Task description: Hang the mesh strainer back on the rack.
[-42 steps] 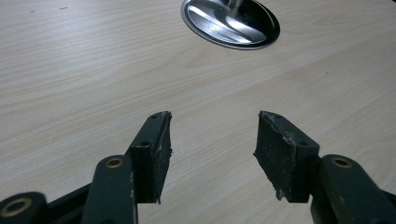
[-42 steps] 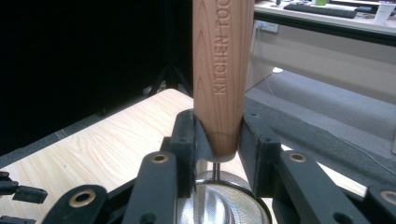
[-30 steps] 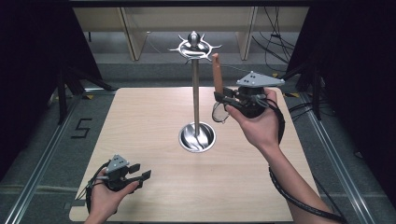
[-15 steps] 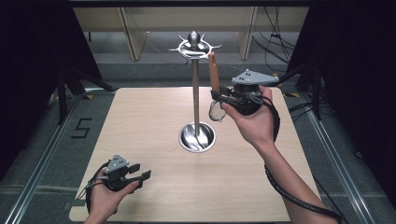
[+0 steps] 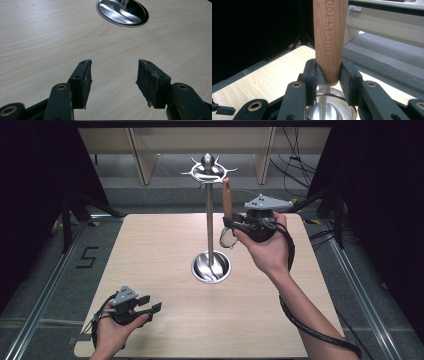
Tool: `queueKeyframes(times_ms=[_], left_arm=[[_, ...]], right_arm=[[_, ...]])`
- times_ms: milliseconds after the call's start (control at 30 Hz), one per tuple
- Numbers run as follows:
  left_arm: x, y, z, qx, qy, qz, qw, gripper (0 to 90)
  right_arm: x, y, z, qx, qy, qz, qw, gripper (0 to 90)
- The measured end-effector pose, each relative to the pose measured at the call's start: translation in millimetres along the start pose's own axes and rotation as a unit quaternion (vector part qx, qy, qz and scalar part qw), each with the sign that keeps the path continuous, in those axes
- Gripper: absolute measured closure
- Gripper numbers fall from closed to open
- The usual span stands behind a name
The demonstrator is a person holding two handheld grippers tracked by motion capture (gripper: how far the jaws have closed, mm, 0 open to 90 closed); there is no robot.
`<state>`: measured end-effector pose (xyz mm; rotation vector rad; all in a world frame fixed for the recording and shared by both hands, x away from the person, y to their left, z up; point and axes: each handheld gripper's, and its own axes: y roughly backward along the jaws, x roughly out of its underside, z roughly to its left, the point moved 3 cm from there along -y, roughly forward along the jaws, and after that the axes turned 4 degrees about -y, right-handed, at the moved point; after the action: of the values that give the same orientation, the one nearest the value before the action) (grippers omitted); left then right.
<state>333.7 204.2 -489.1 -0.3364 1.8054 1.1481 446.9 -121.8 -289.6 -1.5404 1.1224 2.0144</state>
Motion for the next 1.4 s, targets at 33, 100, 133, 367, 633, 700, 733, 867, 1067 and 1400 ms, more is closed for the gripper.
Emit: queueKeyframes(times_ms=[33,100,133,367,633,700,733,867,1067,1400], left_arm=[[0.0,0.1,0.1,0.0,-0.001,0.001,1.0,44.1],[0.0,0.1,0.0,0.0,-0.001,0.0,1.0,44.1],[0.0,0.1,0.0,0.0,-0.001,0.0,1.0,44.1],[-0.3,-0.1,0.1,0.001,-0.001,-0.002,1.0,44.2],[-0.2,0.2,0.0,0.0,0.003,-0.003,1.0,44.3],[0.0,0.4,0.3,-0.002,0.003,0.0,1.0,44.2],[0.0,0.4,0.3,-0.002,0.003,0.0,1.0,44.2],[0.2,0.5,0.3,-0.004,0.001,0.002,1.0,44.2],[0.7,-0.1,0.0,-0.005,0.004,0.004,1.0,44.2],[1.9,-2.6,0.1,-0.006,0.005,0.004,1.0,44.1]], right_arm=[[0.3,-0.5,-0.3,0.004,0.004,-0.003,1.0,68.1],[0.4,-0.7,-0.3,0.002,0.006,-0.003,1.0,68.0],[0.4,-0.7,-0.3,0.002,0.006,-0.003,1.0,68.0],[-1.7,3.3,2.5,-0.001,0.0,-0.007,1.0,59.8],[6.1,12.0,-6.1,0.011,0.006,-0.004,0.9999,43.8],[10.7,16.6,-10.2,0.02,0.008,-0.001,0.9998,42.4],[10.7,16.6,-10.2,0.02,0.008,-0.001,0.9998,42.4],[31.6,29.4,-26.3,0.035,0.019,0.018,0.999,40.6],[74.3,47.6,-52.0,0.054,0.015,0.055,0.9969,40.5],[142.2,75.9,-91.9,0.076,-0.024,0.106,0.9911,40.5]])
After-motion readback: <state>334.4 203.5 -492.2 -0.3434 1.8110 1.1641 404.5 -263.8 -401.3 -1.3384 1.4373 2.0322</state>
